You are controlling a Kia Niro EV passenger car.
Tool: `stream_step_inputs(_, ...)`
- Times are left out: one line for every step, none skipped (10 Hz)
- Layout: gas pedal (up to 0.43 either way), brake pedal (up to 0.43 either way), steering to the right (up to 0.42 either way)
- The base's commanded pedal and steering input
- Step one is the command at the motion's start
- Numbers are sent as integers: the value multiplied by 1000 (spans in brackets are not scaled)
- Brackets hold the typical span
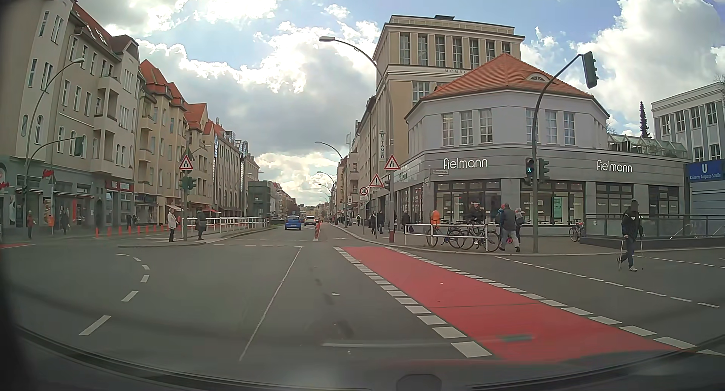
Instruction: Follow the waypoints while adhering to traffic rules and regulations
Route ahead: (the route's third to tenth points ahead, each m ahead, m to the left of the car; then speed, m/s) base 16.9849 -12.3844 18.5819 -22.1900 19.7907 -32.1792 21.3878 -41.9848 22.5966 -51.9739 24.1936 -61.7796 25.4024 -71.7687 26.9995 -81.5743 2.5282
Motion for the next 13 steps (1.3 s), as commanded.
stream_step_inputs(0, 232, 179)
stream_step_inputs(0, 244, 179)
stream_step_inputs(0, 250, 179)
stream_step_inputs(0, 250, 179)
stream_step_inputs(0, 250, 179)
stream_step_inputs(0, 250, 179)
stream_step_inputs(0, 250, 179)
stream_step_inputs(0, 250, 179)
stream_step_inputs(0, 250, 180)
stream_step_inputs(0, 244, 183)
stream_step_inputs(0, 238, 187)
stream_step_inputs(0, 238, 193)
stream_step_inputs(0, 238, 203)
